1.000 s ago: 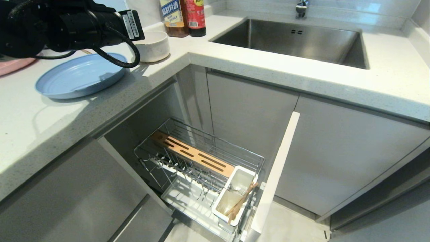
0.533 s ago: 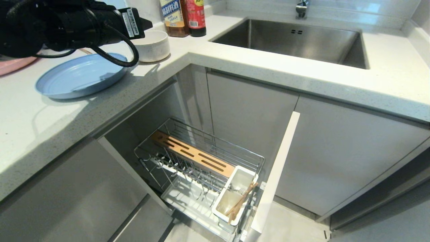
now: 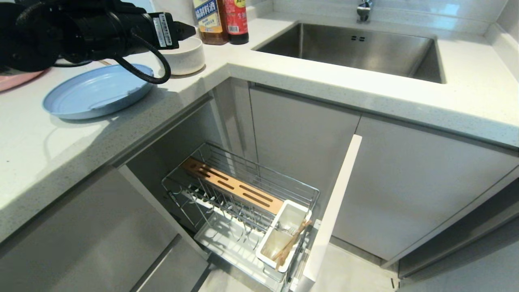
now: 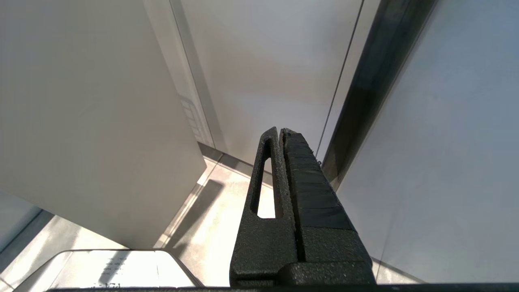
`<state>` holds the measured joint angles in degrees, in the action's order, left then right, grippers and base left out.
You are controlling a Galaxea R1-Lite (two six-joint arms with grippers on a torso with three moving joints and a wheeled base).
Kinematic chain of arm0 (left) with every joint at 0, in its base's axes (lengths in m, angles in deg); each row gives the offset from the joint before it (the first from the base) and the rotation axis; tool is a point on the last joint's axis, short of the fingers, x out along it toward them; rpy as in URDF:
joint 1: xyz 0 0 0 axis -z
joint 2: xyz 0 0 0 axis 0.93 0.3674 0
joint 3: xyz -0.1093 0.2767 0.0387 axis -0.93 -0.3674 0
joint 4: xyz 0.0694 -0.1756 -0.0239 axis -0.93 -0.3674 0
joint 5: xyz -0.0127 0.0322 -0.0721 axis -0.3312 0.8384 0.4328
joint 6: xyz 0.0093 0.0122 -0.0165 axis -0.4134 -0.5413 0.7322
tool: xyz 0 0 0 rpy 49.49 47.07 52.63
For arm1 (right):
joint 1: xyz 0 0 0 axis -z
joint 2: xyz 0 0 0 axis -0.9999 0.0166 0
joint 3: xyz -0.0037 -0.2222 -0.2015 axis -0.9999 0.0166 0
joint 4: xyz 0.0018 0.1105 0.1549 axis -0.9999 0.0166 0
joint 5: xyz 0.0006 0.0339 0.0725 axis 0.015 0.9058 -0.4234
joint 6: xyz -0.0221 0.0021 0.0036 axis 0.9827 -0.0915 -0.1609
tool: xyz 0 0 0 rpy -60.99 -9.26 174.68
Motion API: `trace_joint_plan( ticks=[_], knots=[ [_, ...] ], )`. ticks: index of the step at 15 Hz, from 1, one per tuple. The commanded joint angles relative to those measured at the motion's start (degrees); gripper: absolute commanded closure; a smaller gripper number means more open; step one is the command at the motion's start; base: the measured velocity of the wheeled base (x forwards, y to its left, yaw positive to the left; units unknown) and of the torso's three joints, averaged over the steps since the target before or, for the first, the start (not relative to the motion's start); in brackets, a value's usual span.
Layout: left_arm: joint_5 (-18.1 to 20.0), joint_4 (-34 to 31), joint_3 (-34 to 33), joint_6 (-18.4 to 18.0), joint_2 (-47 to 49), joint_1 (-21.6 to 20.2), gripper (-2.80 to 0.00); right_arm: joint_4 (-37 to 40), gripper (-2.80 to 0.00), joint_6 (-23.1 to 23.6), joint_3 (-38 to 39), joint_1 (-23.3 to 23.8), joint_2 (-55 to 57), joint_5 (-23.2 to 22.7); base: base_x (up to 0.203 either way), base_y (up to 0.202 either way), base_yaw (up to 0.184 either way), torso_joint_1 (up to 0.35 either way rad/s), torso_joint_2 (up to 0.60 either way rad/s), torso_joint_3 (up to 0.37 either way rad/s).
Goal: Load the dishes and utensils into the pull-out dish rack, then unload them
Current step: Pick up the bowl and place it in the cupboard
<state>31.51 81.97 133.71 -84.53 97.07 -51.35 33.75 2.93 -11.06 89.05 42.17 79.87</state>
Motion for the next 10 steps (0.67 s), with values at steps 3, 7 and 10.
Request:
trace_joint_plan(
  ticks=[3, 7, 10],
  knots=[
    [0.8, 0.0, 0.0, -1.8, 0.2, -0.2, -2.8, 0.0, 0.0, 0.0, 0.1, 0.0, 0.0, 0.0, 0.0, 0.0, 0.0, 0.0, 0.0, 0.0],
    [0.9, 1.6, 0.0, -3.0, 0.4, 0.0, -2.8, 0.0, 0.0, 0.0, 0.1, 0.0, 0.0, 0.0, 0.0, 0.0, 0.0, 0.0, 0.0, 0.0],
    [0.9, 1.8, 0.1, -4.5, 1.2, -0.1, -2.8, 0.0, 0.0, 0.0, 0.1, 0.0, 0.0, 0.0, 0.0, 0.0, 0.0, 0.0, 0.0, 0.0]
  ],
)
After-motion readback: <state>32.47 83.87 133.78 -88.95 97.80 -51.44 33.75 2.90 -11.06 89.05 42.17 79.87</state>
